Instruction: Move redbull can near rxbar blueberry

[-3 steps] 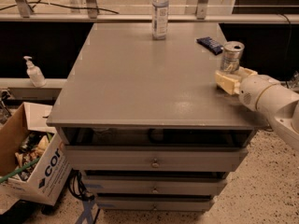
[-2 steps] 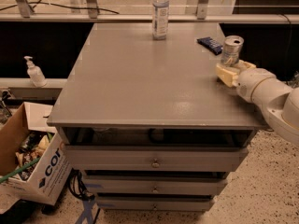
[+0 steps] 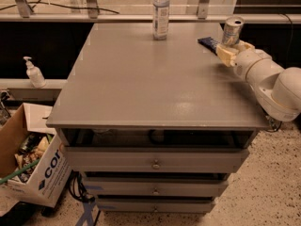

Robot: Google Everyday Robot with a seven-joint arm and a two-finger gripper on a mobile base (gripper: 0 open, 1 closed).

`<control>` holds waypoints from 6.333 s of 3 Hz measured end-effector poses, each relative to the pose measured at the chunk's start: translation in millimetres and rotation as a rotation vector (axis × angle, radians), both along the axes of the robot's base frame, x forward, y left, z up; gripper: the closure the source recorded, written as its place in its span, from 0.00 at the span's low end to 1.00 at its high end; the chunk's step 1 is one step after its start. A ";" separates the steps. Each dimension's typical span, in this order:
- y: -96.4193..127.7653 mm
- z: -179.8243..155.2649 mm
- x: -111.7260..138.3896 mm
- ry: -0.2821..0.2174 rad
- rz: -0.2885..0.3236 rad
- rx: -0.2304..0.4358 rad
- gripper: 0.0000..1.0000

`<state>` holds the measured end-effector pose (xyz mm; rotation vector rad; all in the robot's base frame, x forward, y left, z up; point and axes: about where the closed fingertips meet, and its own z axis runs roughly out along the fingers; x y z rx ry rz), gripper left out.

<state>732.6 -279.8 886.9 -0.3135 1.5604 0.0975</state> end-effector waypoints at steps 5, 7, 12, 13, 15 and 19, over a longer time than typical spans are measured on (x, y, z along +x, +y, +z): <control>-17.3 -28.1 41.3 0.139 -0.087 0.062 1.00; -11.3 -48.5 39.5 0.171 -0.086 0.118 1.00; -3.5 -59.3 37.5 0.185 -0.062 0.152 0.10; 2.4 -63.2 35.5 0.186 -0.036 0.170 0.00; 2.5 -61.4 35.3 0.186 -0.035 0.170 0.00; 6.4 -0.5 -17.1 0.114 0.113 0.155 0.00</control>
Offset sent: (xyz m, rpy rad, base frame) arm 0.0439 -0.0129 -0.0427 0.0225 0.1019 -0.0604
